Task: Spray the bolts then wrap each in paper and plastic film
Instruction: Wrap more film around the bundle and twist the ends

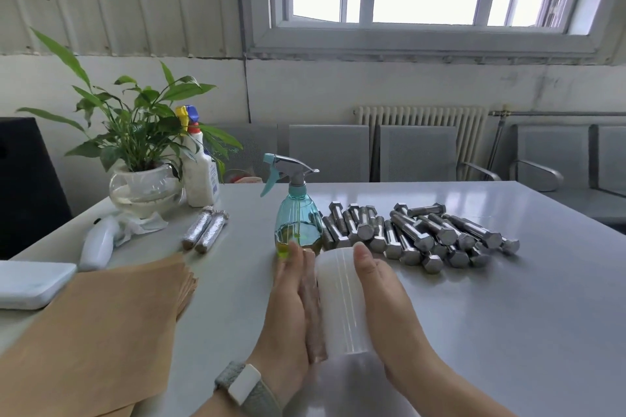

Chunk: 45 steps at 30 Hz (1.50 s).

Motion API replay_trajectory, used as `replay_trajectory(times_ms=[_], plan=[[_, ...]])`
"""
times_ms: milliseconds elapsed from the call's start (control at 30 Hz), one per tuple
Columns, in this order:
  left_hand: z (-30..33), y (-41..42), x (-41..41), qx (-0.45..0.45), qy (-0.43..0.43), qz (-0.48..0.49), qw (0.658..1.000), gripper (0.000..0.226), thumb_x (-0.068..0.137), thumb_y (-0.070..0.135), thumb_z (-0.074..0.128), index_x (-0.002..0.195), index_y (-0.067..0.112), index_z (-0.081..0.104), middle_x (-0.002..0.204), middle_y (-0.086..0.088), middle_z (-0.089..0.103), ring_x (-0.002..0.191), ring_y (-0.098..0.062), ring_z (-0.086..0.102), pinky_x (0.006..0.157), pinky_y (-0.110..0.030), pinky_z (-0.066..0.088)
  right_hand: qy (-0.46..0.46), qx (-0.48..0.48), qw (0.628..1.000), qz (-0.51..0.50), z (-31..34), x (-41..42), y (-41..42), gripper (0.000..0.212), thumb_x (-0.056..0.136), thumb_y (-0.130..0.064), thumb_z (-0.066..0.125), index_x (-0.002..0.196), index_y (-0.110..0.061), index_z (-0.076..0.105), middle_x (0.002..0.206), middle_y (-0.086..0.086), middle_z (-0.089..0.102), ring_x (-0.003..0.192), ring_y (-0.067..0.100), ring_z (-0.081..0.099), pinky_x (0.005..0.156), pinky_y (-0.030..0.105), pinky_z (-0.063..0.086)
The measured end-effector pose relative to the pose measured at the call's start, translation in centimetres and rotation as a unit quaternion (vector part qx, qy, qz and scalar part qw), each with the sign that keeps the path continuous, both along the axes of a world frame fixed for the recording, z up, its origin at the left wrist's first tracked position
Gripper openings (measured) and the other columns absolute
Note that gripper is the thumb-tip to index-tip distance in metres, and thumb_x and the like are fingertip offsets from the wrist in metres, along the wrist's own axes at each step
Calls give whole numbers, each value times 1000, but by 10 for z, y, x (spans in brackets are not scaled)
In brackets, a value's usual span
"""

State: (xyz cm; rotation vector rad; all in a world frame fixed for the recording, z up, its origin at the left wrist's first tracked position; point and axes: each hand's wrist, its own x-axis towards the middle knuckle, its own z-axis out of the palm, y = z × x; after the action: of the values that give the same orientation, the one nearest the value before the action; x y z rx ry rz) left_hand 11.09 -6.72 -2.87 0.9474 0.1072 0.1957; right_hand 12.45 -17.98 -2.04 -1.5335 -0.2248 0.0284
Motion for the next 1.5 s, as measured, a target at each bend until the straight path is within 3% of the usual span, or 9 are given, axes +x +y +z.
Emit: replay_trajectory(times_ms=[100, 200, 400, 467, 600, 833, 1067, 1233, 1500], plan=[[2, 3, 2, -46, 4, -9, 999, 53, 97, 48, 38, 108, 9, 73, 107, -20, 71, 93, -31, 70, 67, -37, 59, -24, -29, 999, 39, 0, 1, -3, 66, 75, -87, 46, 102, -32, 69, 95, -8, 73, 89, 8, 70, 76, 33, 55], [3, 4, 2, -13, 12, -26, 999, 45, 97, 42, 43, 103, 11, 75, 107, -19, 72, 94, -31, 71, 68, -38, 59, -20, -9, 998, 62, 1, 2, -5, 57, 72, -78, 56, 103, -32, 71, 98, -3, 74, 92, 14, 71, 82, 36, 57], [3, 2, 1, 188, -98, 33, 977, 34, 79, 59, 62, 97, 30, 62, 91, -9, 71, 84, -21, 72, 67, -30, 57, -9, 24, 1000, -2, 1, 0, -5, 65, 62, -76, 68, 102, -24, 62, 89, -7, 73, 84, 10, 71, 73, 32, 57], [4, -3, 1, 182, -99, 36, 978, 40, 79, 62, 66, 100, 29, 62, 91, -7, 72, 85, -22, 72, 70, -34, 58, 1, 39, 999, 0, 1, -3, -4, 63, 65, -74, 71, 103, -25, 62, 89, -8, 74, 81, 9, 72, 65, 25, 56], [7, -4, -1, 157, -84, 15, 984, 51, 82, 62, 60, 105, 17, 71, 98, -13, 74, 90, -29, 72, 74, -41, 59, 38, 95, 995, 22, 1, -5, -1, 63, 67, -75, 62, 106, -26, 67, 99, 5, 74, 91, 24, 72, 80, 49, 59], [8, 0, 0, 149, -65, 32, 986, 44, 75, 60, 61, 94, 22, 73, 96, -13, 73, 89, -31, 71, 77, -47, 60, 124, 124, 969, 172, 12, -4, -9, 49, 75, -63, 71, 105, -24, 75, 100, 10, 75, 86, 23, 73, 66, 32, 57], [1, -4, -2, 106, -51, 46, 992, 51, 73, 57, 68, 107, 20, 65, 101, -11, 72, 92, -27, 71, 80, -46, 58, 37, 68, 993, 90, 7, -3, -2, 52, 85, -70, 50, 101, -27, 74, 102, 7, 76, 96, 23, 72, 80, 36, 58], [-2, -10, -1, 52, -21, 24, 998, 43, 92, 51, 49, 106, 18, 73, 104, -14, 73, 95, -25, 71, 73, -34, 57, 37, 59, 996, 65, 10, -4, -3, 54, 84, -71, 55, 104, -24, 75, 99, 12, 75, 95, 32, 71, 84, 47, 56], [-3, 4, 3, 361, -78, 144, 918, 43, 82, 65, 43, 94, 25, 57, 77, 4, 66, 72, -11, 64, 68, -29, 53, 78, 75, 987, 115, 11, -2, -8, 60, 75, -61, 72, 103, -8, 68, 97, 24, 70, 85, 32, 71, 70, 45, 60]])
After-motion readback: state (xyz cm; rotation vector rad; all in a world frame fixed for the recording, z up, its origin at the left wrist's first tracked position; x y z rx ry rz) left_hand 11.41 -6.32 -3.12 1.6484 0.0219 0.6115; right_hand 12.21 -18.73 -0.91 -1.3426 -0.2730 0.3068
